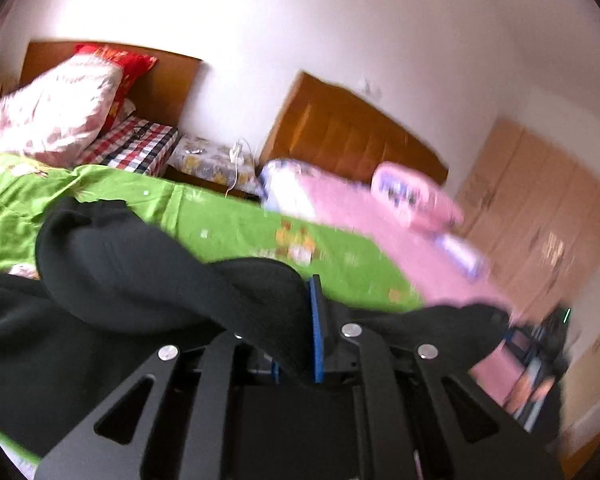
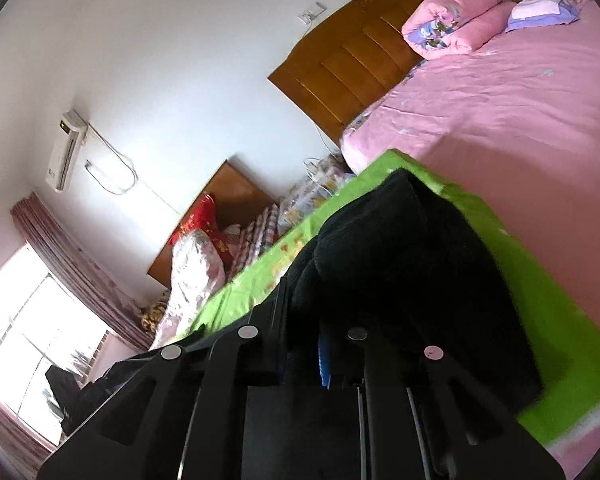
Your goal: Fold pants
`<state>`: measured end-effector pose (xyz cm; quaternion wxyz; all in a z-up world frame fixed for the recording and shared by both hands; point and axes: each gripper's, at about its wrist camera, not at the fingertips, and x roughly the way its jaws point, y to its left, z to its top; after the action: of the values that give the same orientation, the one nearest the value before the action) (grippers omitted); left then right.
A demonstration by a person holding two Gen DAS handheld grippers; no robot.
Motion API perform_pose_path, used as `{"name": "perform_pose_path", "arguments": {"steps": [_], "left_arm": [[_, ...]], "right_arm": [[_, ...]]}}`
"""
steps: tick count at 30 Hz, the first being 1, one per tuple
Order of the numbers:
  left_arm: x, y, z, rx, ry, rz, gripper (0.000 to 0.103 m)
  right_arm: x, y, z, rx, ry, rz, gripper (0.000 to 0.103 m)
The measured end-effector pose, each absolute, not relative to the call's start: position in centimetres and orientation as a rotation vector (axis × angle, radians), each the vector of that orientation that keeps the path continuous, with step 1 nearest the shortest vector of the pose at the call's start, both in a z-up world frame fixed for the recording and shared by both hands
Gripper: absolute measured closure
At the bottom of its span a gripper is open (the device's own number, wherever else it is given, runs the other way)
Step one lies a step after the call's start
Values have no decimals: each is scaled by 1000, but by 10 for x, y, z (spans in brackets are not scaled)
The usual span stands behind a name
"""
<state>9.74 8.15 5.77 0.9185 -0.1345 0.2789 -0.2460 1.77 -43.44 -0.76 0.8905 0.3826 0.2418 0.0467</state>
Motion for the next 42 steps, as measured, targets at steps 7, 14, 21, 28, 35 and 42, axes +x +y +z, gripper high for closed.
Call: {"name": "perform_pose_path", "arguments": {"steps": [7,14,21,28,35,42], "left_arm": [[73,63,-45,-142,853,-472,86],[76,86,-52,-236,842,-424,34],[91,104,-54,-351,832,-451,74],[76,91,-35,-239,725,-398,83],[80,94,-61,-259,789,-385,59],[79,94,-60,-255,784,-393,39]], "right_arm": [[-22,-439,-90,892,707,16,90],[-28,-437,-87,900,688,45,58],[-25,-424,-65,741,654,-38,86],[-26,-425,-62,704,649,-28,88],[-27,-429,-80,762,687,-11,76],[-37,-423,-68,744,698,-31,57]]}}
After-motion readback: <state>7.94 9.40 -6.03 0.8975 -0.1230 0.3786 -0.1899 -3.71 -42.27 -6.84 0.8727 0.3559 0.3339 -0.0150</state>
